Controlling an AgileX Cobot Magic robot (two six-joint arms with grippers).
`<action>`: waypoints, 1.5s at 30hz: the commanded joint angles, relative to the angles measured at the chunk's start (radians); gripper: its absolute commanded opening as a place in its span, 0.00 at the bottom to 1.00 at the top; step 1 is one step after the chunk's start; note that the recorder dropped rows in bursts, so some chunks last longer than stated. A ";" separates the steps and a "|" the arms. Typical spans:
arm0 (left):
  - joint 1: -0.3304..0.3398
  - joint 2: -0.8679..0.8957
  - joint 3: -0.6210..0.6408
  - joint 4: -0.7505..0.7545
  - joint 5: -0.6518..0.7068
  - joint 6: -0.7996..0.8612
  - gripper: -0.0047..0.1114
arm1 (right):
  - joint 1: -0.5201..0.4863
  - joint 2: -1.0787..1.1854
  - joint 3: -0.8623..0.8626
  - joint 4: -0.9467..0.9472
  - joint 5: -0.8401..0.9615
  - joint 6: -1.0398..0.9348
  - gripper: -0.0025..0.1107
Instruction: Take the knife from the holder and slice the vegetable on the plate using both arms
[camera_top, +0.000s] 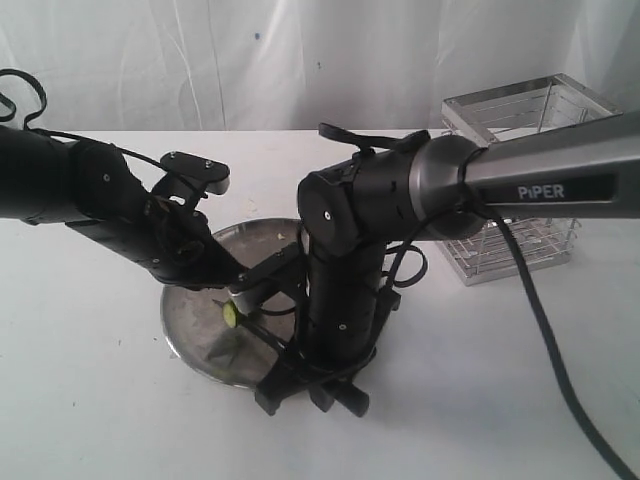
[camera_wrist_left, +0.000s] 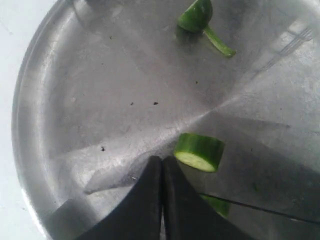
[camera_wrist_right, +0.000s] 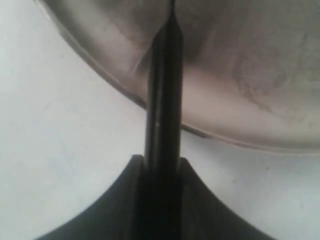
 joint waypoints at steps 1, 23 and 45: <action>-0.011 0.002 0.005 -0.034 0.036 -0.004 0.08 | -0.001 -0.051 -0.009 0.010 -0.043 -0.007 0.02; 0.027 -0.063 0.005 0.004 0.081 -0.011 0.08 | -0.001 -0.094 -0.009 -0.234 -0.053 0.109 0.02; 0.123 -0.100 0.012 -0.060 0.160 -0.038 0.08 | -0.230 -0.014 -0.011 0.327 -0.320 -0.066 0.02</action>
